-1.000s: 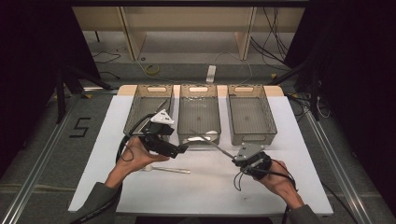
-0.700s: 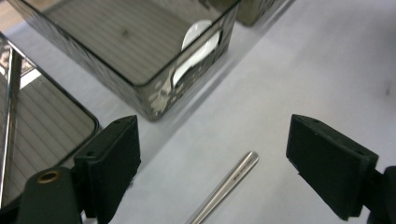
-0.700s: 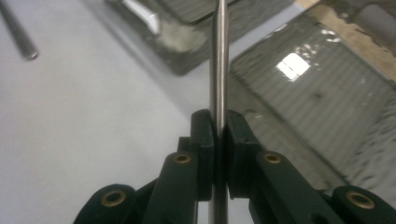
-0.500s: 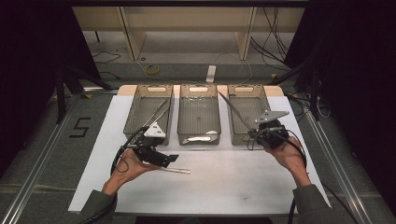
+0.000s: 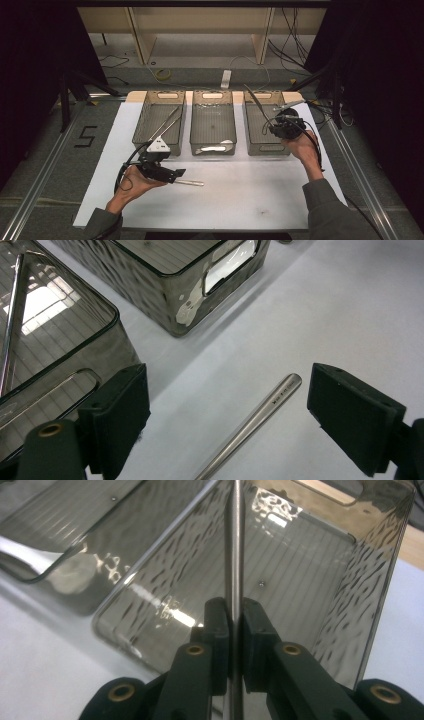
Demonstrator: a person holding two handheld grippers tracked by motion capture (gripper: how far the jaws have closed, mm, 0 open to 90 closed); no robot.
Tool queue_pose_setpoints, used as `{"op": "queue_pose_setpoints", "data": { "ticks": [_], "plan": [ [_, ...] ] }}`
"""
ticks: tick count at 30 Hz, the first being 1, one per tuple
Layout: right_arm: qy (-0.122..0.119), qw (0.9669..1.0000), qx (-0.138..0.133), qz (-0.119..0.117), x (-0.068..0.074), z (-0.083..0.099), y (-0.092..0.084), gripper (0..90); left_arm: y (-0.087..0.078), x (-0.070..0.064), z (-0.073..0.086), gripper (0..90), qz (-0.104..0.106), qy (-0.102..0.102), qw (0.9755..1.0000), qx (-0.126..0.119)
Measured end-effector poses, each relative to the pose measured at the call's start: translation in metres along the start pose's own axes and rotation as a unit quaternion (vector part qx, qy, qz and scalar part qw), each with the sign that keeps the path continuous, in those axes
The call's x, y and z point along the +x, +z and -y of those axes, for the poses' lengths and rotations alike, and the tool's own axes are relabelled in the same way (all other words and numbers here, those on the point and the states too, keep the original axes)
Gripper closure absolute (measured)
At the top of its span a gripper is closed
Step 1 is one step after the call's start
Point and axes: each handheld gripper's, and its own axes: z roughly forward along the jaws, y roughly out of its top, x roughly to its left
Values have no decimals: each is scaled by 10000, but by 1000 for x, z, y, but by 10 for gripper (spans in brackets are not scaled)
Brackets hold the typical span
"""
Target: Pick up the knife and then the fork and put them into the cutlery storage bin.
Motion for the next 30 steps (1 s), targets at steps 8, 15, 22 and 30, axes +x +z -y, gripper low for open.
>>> {"op": "queue_pose_setpoints", "data": {
  "ticks": [8,15,22,30],
  "plan": [
    [355,9989,275,160,-7,-7,20,841,4,-2,3,161,-36,49,9999,112],
    [529,9974,452,172,-11,-4,31,841,4,-2,4,161,-13,73,9999,143],
    [569,9961,633,247,-10,-3,36,839,5,-3,4,161,-12,122,9997,192],
    [735,9945,731,-126,-9,-3,40,710,4,-2,4,161,-16,110,9998,186]
  ]
}}
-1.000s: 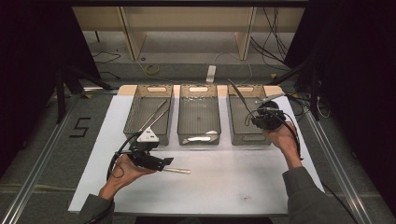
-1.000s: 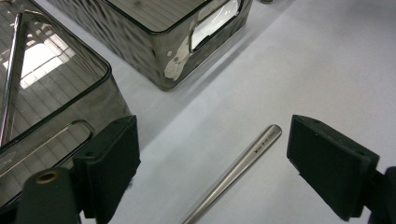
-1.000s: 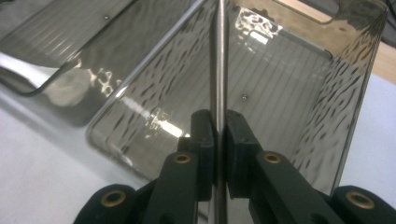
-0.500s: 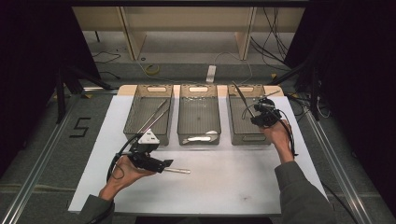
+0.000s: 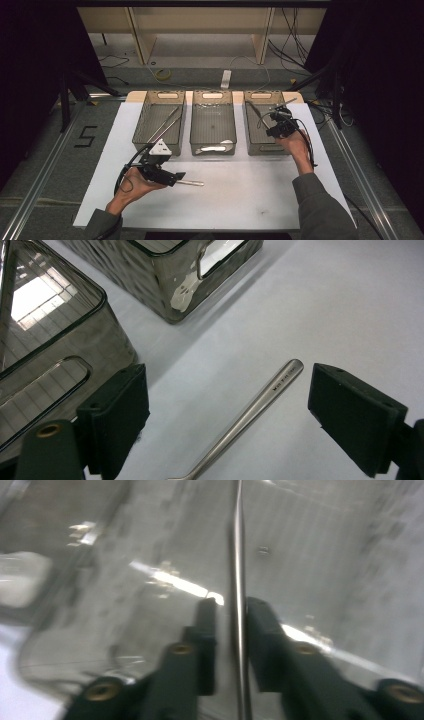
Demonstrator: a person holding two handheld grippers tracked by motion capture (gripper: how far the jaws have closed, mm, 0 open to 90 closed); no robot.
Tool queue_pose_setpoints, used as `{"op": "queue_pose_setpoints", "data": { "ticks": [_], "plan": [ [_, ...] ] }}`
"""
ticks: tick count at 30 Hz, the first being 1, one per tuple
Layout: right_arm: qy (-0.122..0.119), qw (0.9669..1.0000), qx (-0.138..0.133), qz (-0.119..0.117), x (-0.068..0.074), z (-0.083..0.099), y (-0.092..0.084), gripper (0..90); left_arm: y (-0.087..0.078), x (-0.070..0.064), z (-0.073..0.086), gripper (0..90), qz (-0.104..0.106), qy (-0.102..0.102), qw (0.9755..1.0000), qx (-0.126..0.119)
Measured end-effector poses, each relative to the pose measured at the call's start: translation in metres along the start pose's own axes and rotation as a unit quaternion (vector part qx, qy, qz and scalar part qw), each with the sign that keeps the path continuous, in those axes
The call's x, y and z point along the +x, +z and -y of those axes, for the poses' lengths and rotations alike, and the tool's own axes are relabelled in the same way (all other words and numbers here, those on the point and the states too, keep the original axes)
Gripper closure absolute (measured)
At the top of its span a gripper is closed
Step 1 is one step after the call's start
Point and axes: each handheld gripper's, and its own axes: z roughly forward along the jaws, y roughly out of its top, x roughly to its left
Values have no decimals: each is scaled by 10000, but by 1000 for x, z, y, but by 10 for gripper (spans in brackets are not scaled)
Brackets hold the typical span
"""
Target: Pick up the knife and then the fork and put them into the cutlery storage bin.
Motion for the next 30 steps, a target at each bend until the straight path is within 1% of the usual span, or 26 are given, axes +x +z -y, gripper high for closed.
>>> {"op": "queue_pose_setpoints", "data": {
  "ticks": [2,5,7,8,10,12,14,15,16,19,21,22,24,25,27,29,30],
  "plan": [
    [-40,9998,-198,-38,2,-1,-6,651,0,0,0,161,-1,-7,10000,6],
    [-117,9989,-445,25,4,-1,-18,631,0,0,0,161,-11,6,10000,18],
    [-211,9981,-582,-28,6,1,-27,603,0,1,0,161,-9,-25,10000,30],
    [-266,9976,-644,-60,9,2,-31,585,1,1,0,161,-20,-9,10000,45],
    [-375,9964,-748,-139,15,6,-39,530,1,2,0,161,-24,-1,10000,88],
    [-448,9942,-912,-351,22,10,-49,494,1,3,0,161,-38,-10,9999,112],
    [-601,9910,-1073,-537,31,16,-58,466,1,4,-1,161,-27,-6,9999,163],
    [-664,9894,-1118,-649,36,20,-62,451,2,4,-2,161,-20,-28,9998,179],
    [-732,9880,-1125,-769,41,24,-65,434,3,4,-2,162,-4,1,9997,228],
    [-868,9832,-1199,-1071,53,39,-69,390,8,2,-4,162,-18,89,9987,494],
    [-915,9802,-1262,-1220,59,50,-69,369,11,3,-4,162,18,144,9973,713],
    [-925,9791,-1277,-1285,62,56,-69,364,13,3,-4,162,-8,176,9968,781],
    [-908,9775,-1347,-1344,65,67,-67,363,14,3,-3,165,-4,188,9958,894],
    [-936,9763,-1387,-1371,66,72,-67,362,15,3,-4,165,15,217,9953,949],
    [-1004,9749,-1407,-1403,69,81,-65,356,16,3,-5,170,18,242,9948,988],
    [-1010,9725,-1492,-1477,70,90,-64,355,16,2,-5,174,37,276,9941,1046],
    [-1013,9720,-1489,-1511,70,94,-63,346,16,2,-6,177,45,286,9939,1062]
  ]
}}
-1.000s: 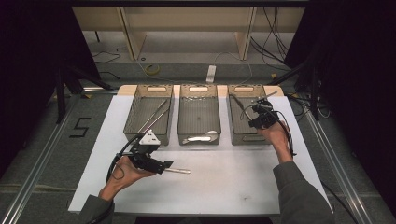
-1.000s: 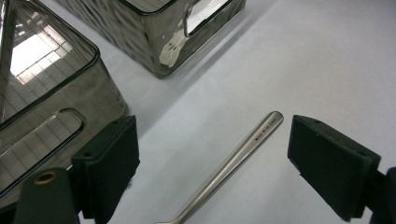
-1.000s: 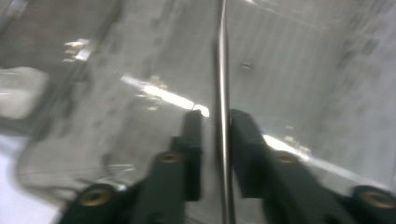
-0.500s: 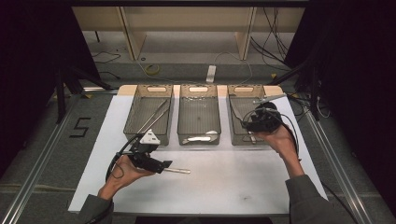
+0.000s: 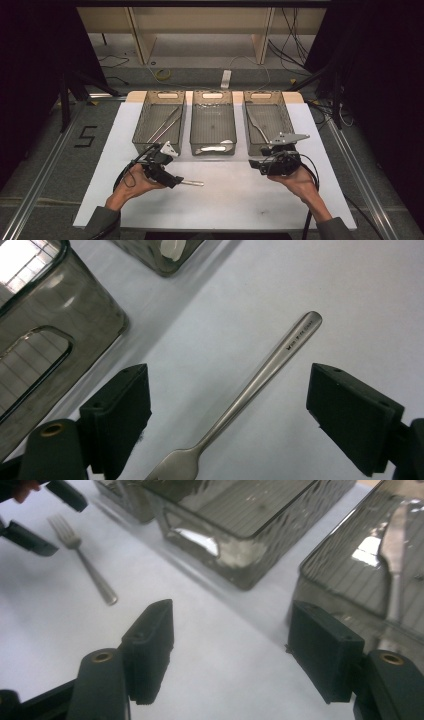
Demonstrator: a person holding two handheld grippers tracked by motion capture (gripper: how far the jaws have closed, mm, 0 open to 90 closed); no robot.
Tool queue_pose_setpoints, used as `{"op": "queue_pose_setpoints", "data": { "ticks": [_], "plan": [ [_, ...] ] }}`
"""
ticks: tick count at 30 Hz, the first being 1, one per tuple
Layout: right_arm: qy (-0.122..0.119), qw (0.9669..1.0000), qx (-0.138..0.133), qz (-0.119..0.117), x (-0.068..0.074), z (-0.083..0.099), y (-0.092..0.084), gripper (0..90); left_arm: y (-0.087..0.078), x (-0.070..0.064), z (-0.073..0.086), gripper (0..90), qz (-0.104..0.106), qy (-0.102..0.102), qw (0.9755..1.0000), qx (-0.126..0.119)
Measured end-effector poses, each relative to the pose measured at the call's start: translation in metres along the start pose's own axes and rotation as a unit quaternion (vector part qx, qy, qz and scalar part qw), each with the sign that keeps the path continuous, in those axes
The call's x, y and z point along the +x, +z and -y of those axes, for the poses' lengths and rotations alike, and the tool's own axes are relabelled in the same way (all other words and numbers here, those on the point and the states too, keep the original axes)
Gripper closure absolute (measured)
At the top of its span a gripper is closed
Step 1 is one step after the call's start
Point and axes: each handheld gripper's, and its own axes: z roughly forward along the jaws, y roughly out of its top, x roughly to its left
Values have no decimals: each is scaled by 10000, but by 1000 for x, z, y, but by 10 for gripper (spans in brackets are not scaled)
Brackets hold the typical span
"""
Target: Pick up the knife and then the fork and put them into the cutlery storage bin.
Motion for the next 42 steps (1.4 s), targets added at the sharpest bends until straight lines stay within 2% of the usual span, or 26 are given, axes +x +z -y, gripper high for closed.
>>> {"op": "queue_pose_setpoints", "data": {
  "ticks": [3,9,16,20,23,29,37,39,42],
  "plan": [
    [42,10000,-69,-16,2,10,-1,329,1,-1,0,181,-9,49,9999,99],
    [98,9995,-232,-190,7,19,-2,308,3,-1,-2,194,-9,108,9996,274],
    [12,9991,-265,-320,18,24,-3,301,6,1,-3,234,-47,200,9986,482],
    [-8,9989,-283,-374,22,28,-4,301,10,2,-4,263,33,124,9978,648],
    [7,9989,-269,-393,25,31,-3,299,15,1,-5,280,24,227,9959,874],
    [-61,9986,-291,-440,32,34,-4,296,18,3,-7,321,70,189,9951,964],
    [-52,9984,-301,-482,36,38,-7,288,24,3,-9,412,35,313,9926,1172],
    [-53,9983,-300,-493,36,39,-7,288,26,3,-9,441,37,391,9913,1254],
    [-68,9984,-291,-486,36,40,-8,288,29,2,-9,487,96,438,9904,1309]
  ]
}}
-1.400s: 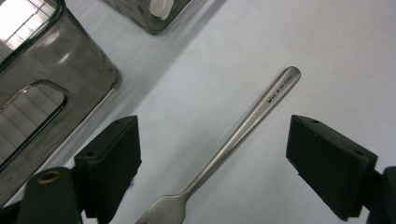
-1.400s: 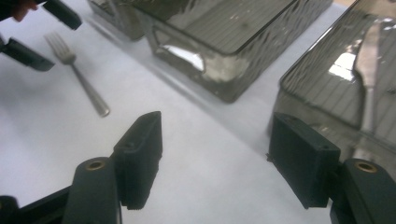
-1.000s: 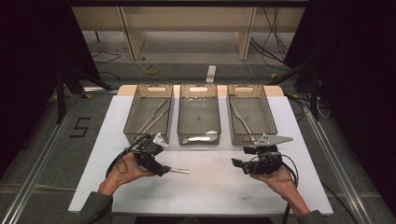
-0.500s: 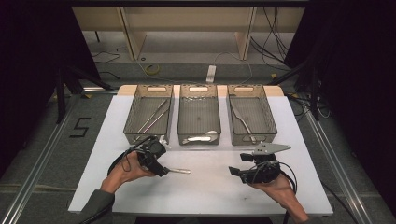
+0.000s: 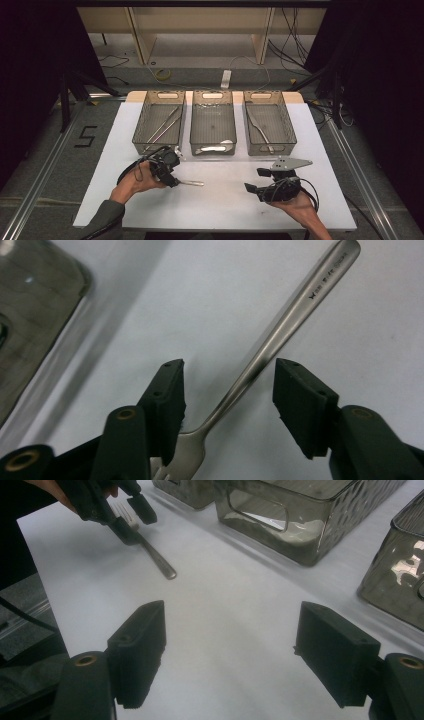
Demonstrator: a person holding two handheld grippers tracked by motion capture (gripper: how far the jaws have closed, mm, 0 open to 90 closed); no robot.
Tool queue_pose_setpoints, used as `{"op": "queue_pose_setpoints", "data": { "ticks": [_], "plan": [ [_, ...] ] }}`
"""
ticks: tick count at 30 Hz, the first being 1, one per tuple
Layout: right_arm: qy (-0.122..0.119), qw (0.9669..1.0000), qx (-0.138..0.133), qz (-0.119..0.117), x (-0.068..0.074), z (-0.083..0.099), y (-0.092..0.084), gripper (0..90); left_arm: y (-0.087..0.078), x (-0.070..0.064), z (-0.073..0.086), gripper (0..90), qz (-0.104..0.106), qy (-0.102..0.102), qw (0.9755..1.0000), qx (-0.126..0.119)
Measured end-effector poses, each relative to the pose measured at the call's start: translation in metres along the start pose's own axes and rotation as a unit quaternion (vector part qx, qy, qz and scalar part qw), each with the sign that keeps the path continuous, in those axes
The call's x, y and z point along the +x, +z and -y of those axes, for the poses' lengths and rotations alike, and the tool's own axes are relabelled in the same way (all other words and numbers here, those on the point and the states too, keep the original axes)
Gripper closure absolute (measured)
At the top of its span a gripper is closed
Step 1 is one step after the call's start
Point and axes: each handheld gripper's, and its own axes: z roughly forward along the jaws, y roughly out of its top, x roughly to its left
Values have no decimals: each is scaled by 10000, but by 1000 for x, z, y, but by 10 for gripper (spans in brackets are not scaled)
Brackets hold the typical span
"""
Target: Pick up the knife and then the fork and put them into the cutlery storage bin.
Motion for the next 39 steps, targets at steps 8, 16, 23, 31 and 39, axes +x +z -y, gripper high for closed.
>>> {"op": "queue_pose_setpoints", "data": {
  "ticks": [8,16,23,31,39],
  "plan": [
    [-8,10000,42,-24,1,1,1,288,4,-1,-3,568,129,144,9997,140],
    [1,10000,45,-11,0,1,1,288,6,-3,-4,611,170,261,9992,240],
    [2,10000,40,-3,0,1,1,289,6,-4,-6,667,191,332,9986,355],
    [10,10000,23,6,-1,0,-1,290,5,-5,-7,737,222,473,9977,440],
    [16,10000,26,17,-1,0,-1,291,5,-7,-7,829,275,530,9972,446]
  ]
}}
